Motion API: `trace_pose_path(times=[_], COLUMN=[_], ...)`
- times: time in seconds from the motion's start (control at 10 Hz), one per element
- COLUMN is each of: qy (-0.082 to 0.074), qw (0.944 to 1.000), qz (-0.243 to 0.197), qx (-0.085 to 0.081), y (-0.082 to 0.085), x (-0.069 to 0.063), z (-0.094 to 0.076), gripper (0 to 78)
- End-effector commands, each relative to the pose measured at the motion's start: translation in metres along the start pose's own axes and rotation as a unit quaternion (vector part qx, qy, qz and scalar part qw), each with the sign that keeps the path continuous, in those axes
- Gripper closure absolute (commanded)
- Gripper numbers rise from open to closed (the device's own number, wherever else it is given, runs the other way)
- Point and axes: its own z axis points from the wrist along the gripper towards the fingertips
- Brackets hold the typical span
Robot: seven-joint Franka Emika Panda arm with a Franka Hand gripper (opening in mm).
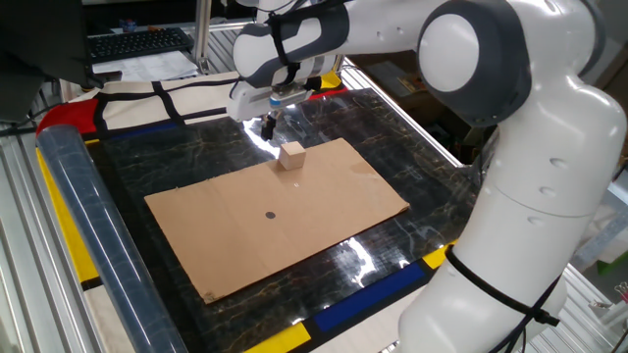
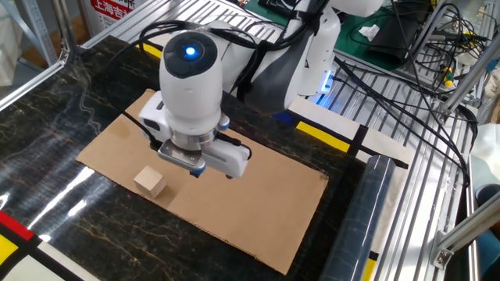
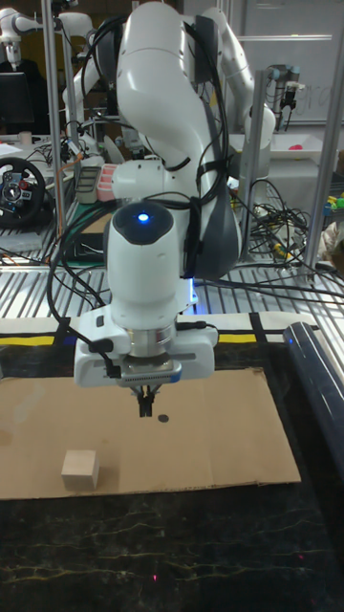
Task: Grab the block and place it at the designated location
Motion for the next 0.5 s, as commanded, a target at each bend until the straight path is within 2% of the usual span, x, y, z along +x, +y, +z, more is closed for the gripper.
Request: trace_pose_path(times=[0.1, 0.2, 0.3, 0.5], qy=[-0.009, -0.011, -0.018, -0.021], qw=[0.9992, 0.9984, 0.9983, 0.9991], qz=[0.038, 0.056, 0.055, 0.037], qx=[0.002, -0.001, -0.005, -0.009], y=[0.0002, 0.0002, 0.0002, -0.0040], x=[0.0003, 0.0003, 0.0003, -0.0030], z=[-0.0042, -0.0042, -0.0042, -0.0038], gripper=[77.6, 77.6, 77.6, 77.6])
